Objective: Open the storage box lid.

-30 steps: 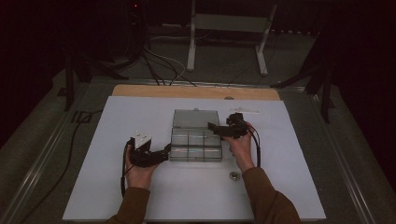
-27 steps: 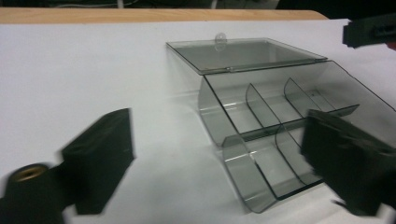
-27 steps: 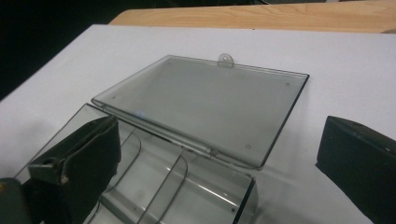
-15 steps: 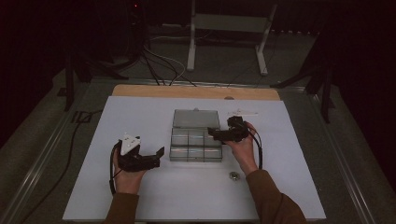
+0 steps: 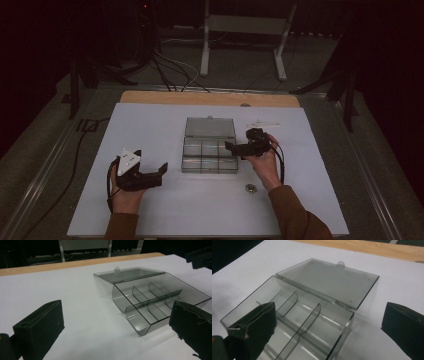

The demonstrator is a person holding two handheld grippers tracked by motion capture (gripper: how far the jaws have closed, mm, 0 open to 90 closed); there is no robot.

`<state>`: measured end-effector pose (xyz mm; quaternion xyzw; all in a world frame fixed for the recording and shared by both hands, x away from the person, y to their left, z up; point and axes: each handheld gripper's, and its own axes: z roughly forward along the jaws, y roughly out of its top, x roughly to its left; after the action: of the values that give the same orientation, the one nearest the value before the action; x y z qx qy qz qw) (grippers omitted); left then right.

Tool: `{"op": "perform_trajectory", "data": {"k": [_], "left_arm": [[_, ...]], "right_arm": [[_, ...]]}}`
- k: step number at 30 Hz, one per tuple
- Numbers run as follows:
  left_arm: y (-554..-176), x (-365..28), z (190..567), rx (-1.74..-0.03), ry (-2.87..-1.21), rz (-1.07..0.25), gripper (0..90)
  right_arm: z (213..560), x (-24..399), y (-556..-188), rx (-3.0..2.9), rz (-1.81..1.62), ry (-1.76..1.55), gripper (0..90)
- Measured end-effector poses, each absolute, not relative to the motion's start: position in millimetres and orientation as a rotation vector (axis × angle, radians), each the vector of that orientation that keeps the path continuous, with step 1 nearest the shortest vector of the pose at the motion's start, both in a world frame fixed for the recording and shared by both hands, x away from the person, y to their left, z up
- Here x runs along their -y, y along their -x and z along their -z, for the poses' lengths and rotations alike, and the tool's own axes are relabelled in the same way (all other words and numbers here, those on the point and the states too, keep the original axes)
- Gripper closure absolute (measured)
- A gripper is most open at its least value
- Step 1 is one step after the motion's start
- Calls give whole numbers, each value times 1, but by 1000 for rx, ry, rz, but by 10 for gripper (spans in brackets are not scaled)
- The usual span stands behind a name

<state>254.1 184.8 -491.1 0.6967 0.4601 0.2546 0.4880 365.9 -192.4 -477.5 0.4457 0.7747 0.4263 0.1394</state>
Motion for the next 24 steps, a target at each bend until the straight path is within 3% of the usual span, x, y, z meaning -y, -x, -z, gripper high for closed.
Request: {"op": "perform_trajectory", "data": {"k": [24], "left_arm": [[-240,-204,494,-1154,-1668,-689,15]], "right_arm": [[481,203,-325,-2328,-1167,-1189,0]]}}
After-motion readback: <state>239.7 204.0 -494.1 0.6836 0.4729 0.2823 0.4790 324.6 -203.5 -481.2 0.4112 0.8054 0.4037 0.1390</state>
